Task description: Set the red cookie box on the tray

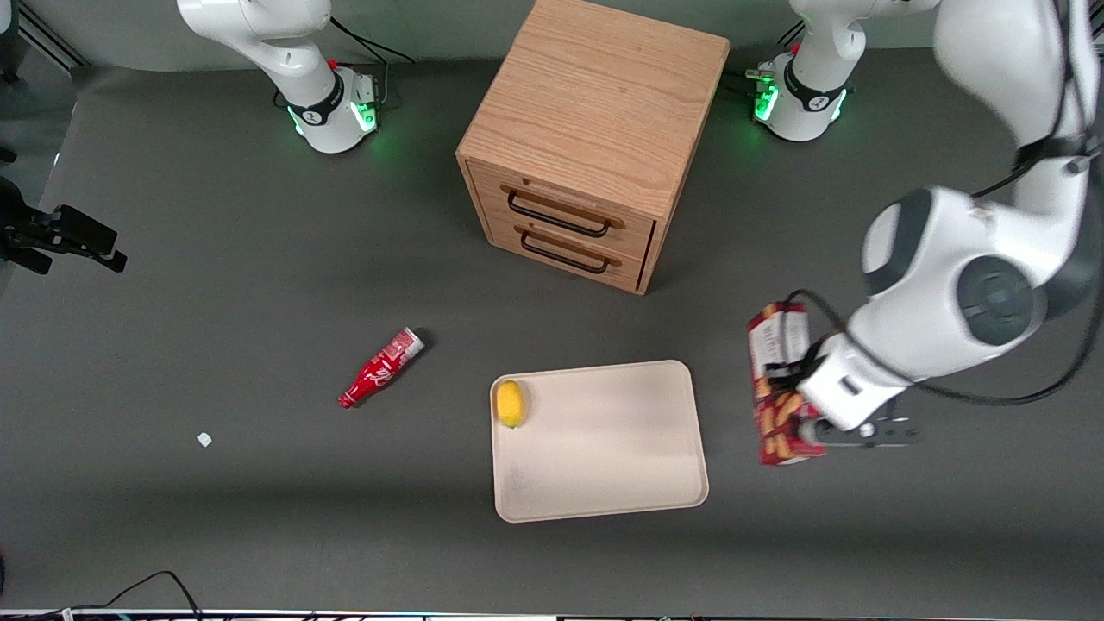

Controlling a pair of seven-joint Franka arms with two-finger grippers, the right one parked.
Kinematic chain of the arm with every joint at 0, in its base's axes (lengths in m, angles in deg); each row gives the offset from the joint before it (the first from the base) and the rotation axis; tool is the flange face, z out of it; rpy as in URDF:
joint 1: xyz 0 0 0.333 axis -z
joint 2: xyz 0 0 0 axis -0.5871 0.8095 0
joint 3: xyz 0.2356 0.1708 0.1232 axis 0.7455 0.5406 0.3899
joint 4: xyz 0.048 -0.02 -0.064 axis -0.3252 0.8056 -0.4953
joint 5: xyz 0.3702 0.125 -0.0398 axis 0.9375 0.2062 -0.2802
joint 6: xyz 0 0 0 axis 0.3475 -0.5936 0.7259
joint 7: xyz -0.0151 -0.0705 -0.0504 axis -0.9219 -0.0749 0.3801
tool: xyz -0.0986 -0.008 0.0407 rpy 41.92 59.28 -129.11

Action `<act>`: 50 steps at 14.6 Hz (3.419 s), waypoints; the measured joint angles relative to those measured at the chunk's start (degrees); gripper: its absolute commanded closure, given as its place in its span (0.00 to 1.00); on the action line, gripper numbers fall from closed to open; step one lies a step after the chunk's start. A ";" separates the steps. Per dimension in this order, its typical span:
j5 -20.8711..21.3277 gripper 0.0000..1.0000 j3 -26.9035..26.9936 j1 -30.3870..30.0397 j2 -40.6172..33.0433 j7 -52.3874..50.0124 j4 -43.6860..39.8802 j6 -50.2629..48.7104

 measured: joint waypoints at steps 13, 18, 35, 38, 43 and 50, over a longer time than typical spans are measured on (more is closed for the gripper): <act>9.79 1.00 0.88 7.83 17.85 -14.88 -0.89 16.56; 10.15 0.00 1.18 7.84 17.86 -15.15 -0.89 16.56; 3.77 0.00 1.67 4.41 7.38 -14.34 -2.30 12.75; 0.74 0.00 1.84 0.87 -0.40 -8.87 -2.35 2.18; -1.13 0.00 2.22 -8.44 -13.14 1.92 1.39 -11.14; -1.46 0.00 4.34 -17.47 -29.63 16.58 14.18 -19.39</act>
